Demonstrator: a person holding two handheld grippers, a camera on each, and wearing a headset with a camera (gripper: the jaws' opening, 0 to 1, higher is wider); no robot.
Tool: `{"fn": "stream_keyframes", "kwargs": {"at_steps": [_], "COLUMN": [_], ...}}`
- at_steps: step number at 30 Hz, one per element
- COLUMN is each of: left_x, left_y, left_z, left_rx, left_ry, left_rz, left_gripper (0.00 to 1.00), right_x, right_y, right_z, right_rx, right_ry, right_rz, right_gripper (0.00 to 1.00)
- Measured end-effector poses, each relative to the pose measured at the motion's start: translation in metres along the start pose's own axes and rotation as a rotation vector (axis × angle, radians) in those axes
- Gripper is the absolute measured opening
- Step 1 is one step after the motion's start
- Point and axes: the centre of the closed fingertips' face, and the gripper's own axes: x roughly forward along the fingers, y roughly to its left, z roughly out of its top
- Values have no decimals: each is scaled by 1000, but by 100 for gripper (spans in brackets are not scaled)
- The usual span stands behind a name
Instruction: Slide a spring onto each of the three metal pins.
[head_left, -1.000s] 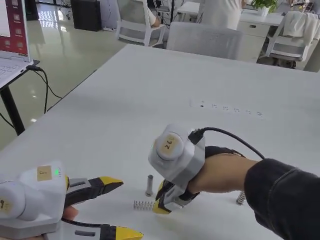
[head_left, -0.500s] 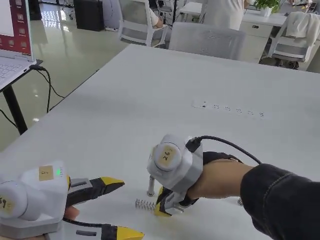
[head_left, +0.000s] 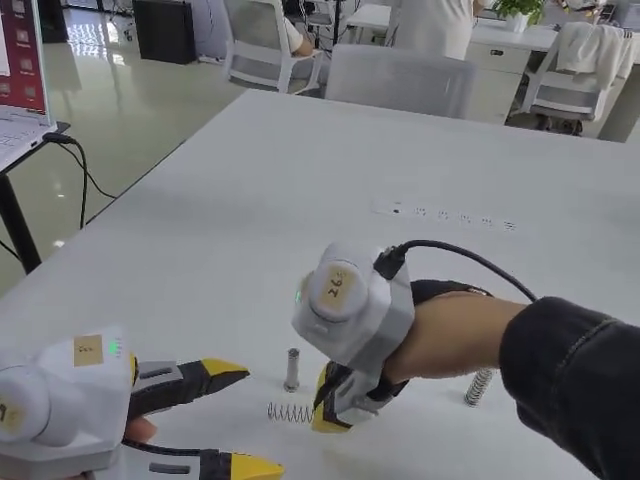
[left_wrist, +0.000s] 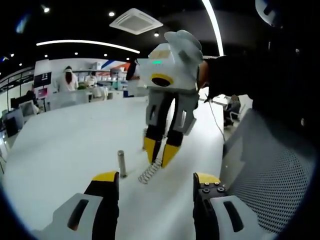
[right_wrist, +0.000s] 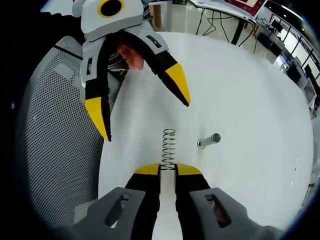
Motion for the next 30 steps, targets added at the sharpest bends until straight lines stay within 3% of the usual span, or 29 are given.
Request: {"fn": "stream_keyframes", "kwargs": {"at_steps": [5, 13, 30], "left_x": [5, 9, 13], "left_y": [-5, -12, -23], "left_z": [2, 8, 13], "left_rx": [14, 40, 102], "left_ry": [1, -8, -22], "left_rz": [-25, -64, -116], "left_gripper": [49, 36, 6], "right_x": [-16, -29, -35], "right_y": [6, 16, 27], "right_z": [0, 2, 9], "right_rx": [-36, -85, -127], "right_ry": [18, 41, 46], "right_rz": [13, 40, 62], "right_gripper": [8, 8, 8]}}
